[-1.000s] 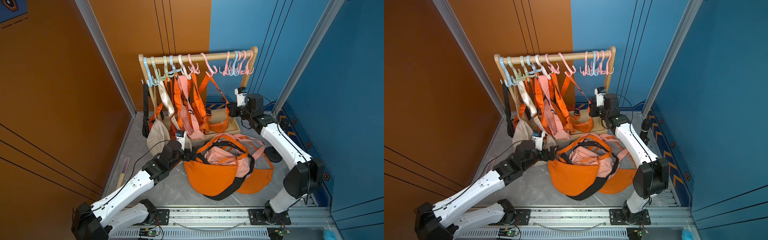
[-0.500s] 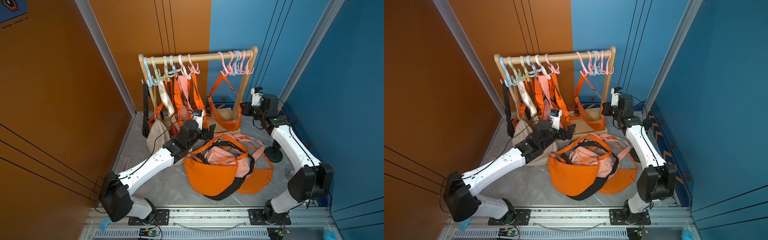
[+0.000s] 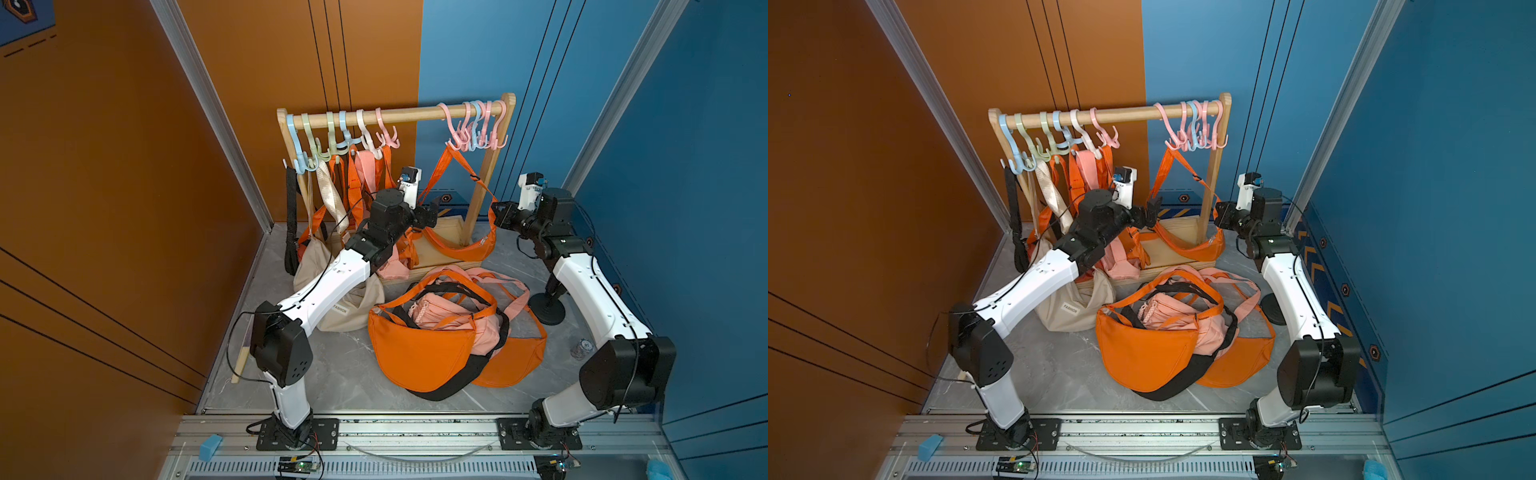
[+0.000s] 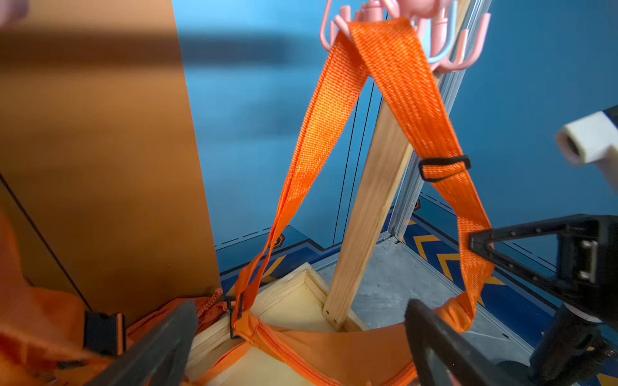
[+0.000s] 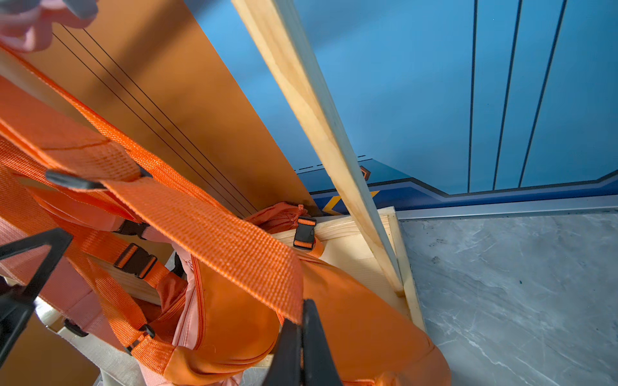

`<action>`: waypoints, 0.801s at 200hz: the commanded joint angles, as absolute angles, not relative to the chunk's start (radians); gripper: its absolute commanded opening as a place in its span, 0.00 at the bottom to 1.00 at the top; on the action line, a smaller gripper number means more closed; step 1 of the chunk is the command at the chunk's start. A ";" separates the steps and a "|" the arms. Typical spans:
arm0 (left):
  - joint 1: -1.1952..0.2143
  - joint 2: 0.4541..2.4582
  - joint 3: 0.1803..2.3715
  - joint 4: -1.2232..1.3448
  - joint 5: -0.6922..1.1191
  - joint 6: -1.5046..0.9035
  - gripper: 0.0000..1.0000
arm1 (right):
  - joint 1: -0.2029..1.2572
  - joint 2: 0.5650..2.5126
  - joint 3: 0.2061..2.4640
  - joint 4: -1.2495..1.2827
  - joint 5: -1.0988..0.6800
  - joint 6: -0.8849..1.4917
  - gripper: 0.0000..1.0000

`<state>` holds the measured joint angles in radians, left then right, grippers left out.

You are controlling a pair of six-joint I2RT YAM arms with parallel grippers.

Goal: Take the bag off the hook
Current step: Adjust the hanger on the clothesline.

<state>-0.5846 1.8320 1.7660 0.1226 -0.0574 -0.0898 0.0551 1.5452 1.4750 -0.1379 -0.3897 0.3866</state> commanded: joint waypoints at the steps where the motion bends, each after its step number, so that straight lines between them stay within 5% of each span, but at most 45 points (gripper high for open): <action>1: -0.561 1.896 1.857 0.128 0.048 -0.062 0.98 | 0.038 1.520 1.466 -0.135 -0.403 0.416 0.00; 160: -0.506 2.269 2.287 0.198 0.055 0.020 0.98 | 0.046 1.566 1.470 -0.132 -0.472 0.459 0.00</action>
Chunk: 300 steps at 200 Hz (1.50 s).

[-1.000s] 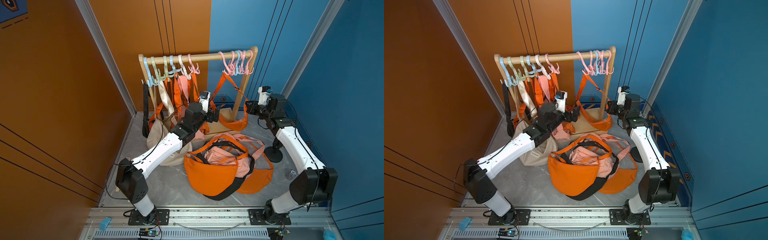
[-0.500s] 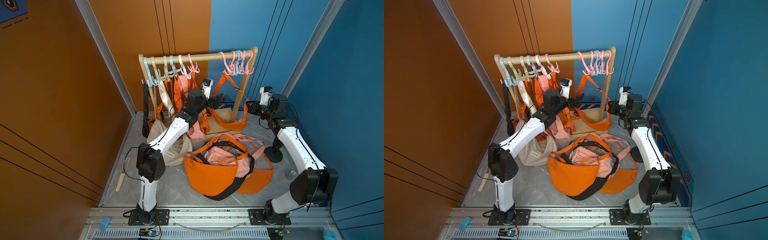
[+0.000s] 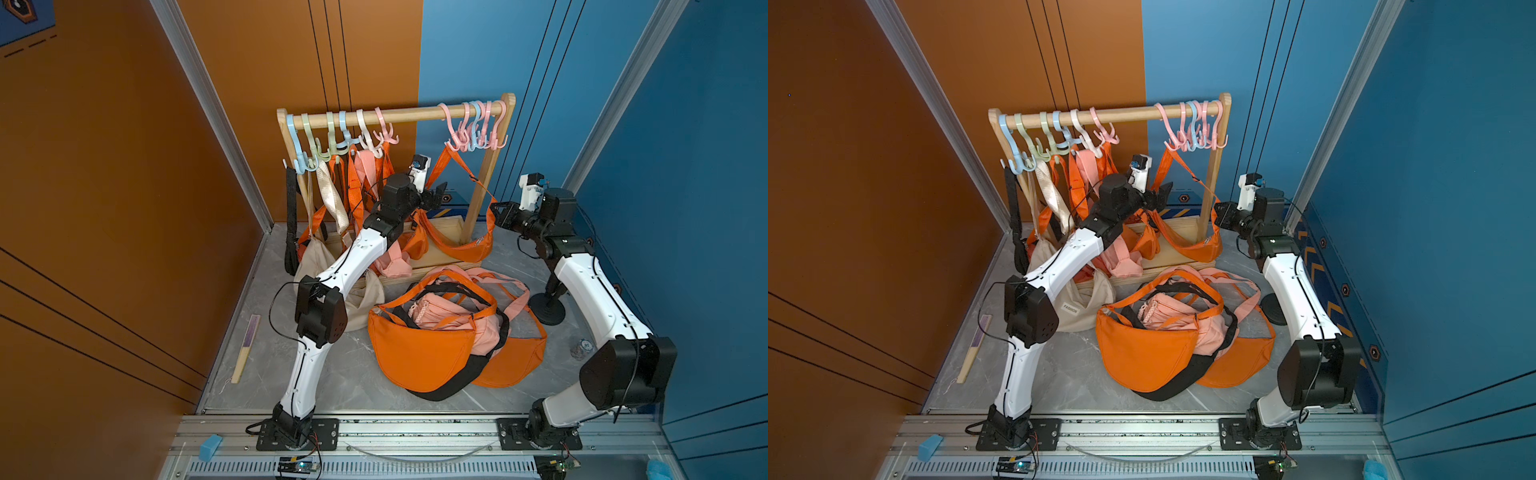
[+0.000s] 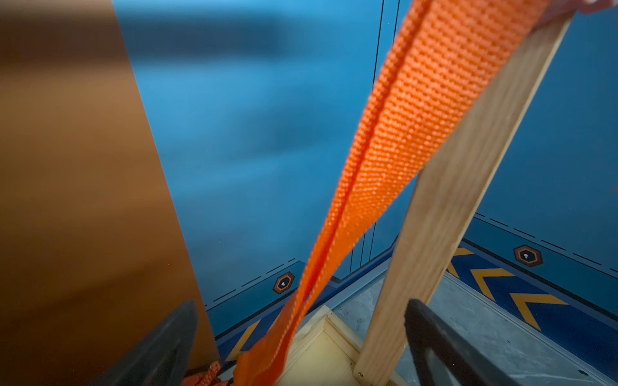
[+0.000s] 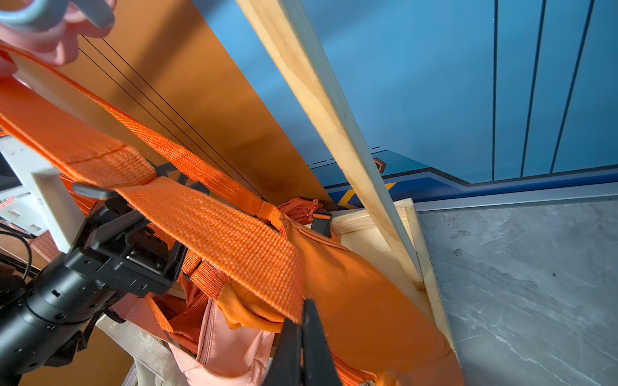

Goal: Take the bag off the hook
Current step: Adjust the hanger on the clothesline, then pick up the bag from the hook.

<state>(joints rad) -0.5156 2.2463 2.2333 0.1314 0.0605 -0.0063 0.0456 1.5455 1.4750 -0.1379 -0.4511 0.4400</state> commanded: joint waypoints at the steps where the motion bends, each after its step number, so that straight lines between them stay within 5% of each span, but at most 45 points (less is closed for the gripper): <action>1: -0.505 2.269 2.287 0.200 0.057 0.020 0.98 | 0.046 1.565 1.470 -0.132 -0.472 0.459 0.00; 63: -0.508 2.321 2.335 0.276 0.142 -0.034 0.94 | 0.055 1.582 1.473 -0.123 -0.494 0.481 0.00; 109: -0.517 2.324 2.356 0.303 0.174 -0.059 0.32 | 0.061 1.570 1.471 -0.134 -0.506 0.474 0.00; 124: -0.520 2.310 2.349 0.303 0.180 -0.063 0.00 | 0.066 1.566 1.469 -0.134 -0.511 0.472 0.00; 177: -0.526 2.188 2.213 0.339 0.195 -0.055 0.00 | 0.081 1.564 1.467 -0.120 -0.520 0.471 0.00; 205: -0.525 2.114 2.125 0.363 0.198 -0.056 0.00 | 0.089 1.580 1.474 -0.082 -0.546 0.481 0.19; 300: -0.530 2.003 1.981 0.366 0.194 -0.051 0.00 | 0.188 1.722 1.586 0.022 -0.633 0.528 0.42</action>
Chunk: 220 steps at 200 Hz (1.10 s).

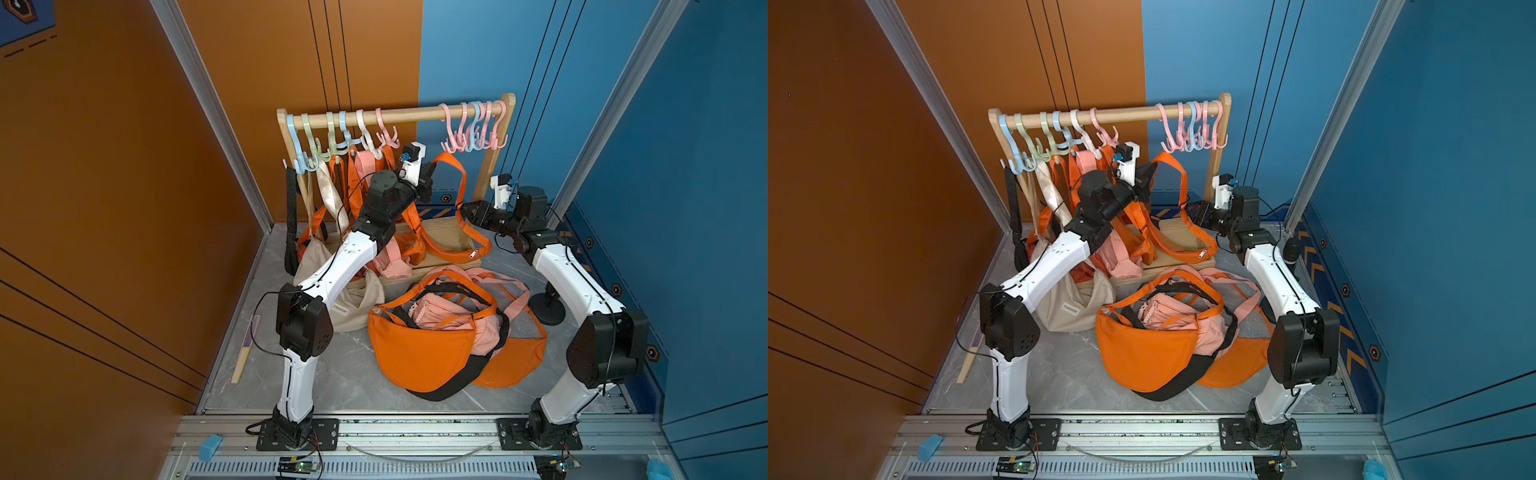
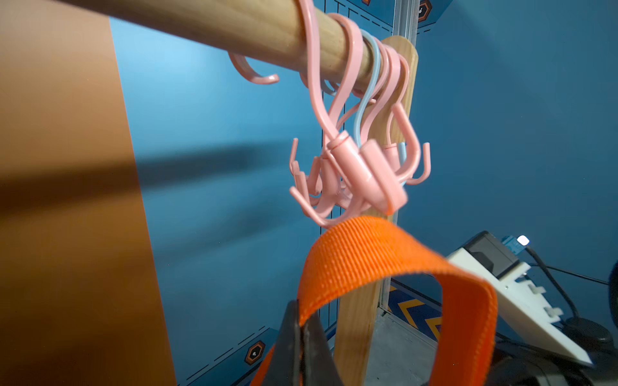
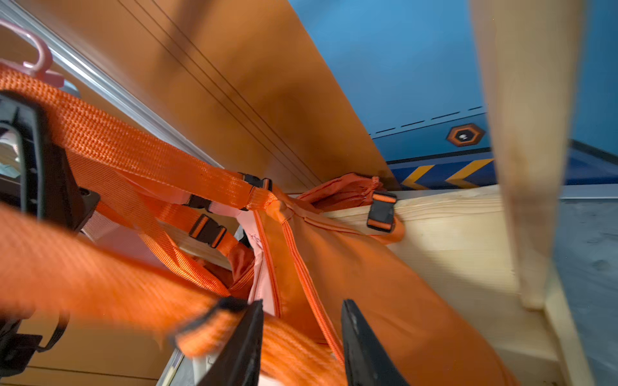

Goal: Take the bag off the hook
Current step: Pick up the bag from the hook.

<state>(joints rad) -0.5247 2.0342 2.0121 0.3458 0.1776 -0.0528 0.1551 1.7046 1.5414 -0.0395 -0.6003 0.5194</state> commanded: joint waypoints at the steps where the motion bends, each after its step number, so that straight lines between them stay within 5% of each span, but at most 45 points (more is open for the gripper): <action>1: -0.530 2.003 1.980 0.366 0.194 -0.051 0.00 | 0.188 1.723 1.587 0.022 -0.633 0.528 0.42; 97: -0.529 1.959 1.944 0.366 0.190 -0.036 0.00 | 0.201 1.635 1.536 -0.020 -0.581 0.482 0.69; 142: -0.560 1.911 1.943 0.324 0.173 0.031 0.00 | 0.257 1.525 1.438 -0.043 -0.509 0.377 0.92; 220: -0.606 1.813 1.889 0.249 0.135 0.102 0.00 | 0.281 1.532 1.375 0.024 -0.349 0.357 0.88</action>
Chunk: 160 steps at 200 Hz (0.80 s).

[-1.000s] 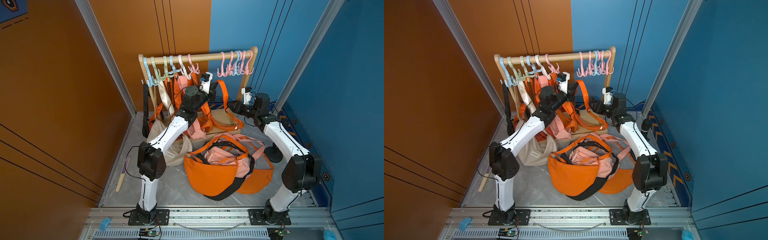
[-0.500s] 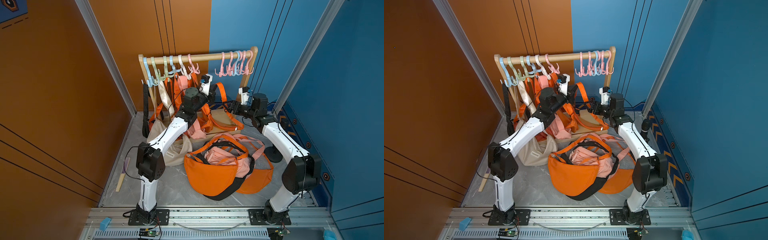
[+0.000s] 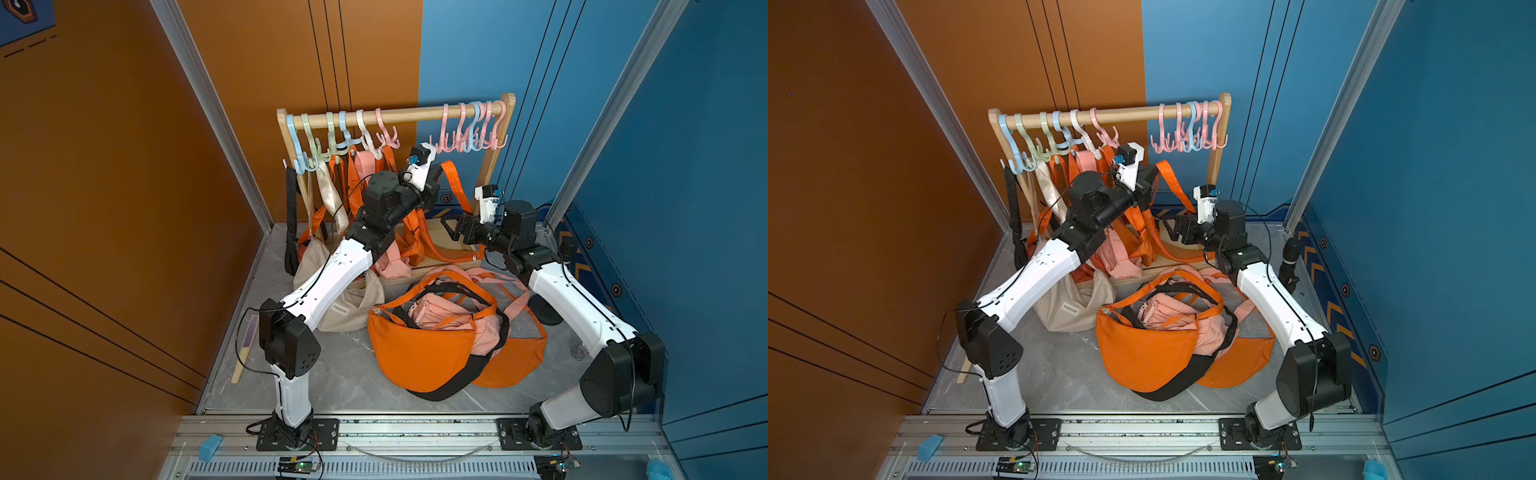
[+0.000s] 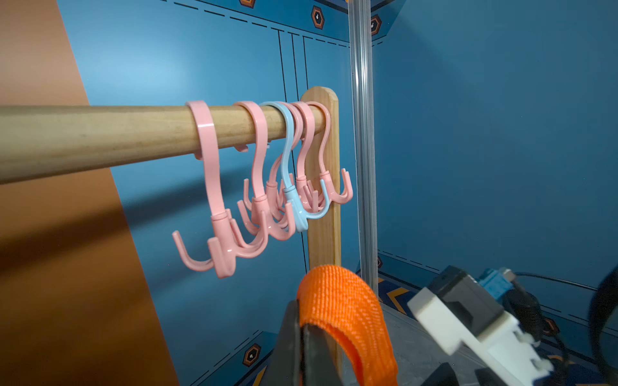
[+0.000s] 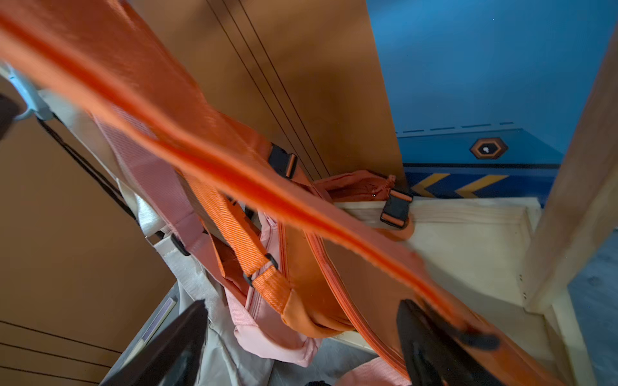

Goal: Take the bag off the hook
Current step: Pick up the bag from the hook.

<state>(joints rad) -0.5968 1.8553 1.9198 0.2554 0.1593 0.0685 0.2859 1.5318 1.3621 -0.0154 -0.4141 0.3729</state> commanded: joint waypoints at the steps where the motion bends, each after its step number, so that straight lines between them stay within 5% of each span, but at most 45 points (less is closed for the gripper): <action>1: -0.606 1.813 1.887 0.249 0.135 0.102 0.00 | 0.281 1.532 1.378 0.023 -0.348 0.357 0.88; 160: -0.601 1.804 1.859 0.250 0.120 0.077 0.00 | 0.211 1.561 1.463 -0.008 -0.387 0.308 0.94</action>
<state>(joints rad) -0.6033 1.8267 1.8477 0.2340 0.1310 0.0822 0.1837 1.5375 1.4395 -0.0143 -0.3630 0.3538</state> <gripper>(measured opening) 0.046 0.938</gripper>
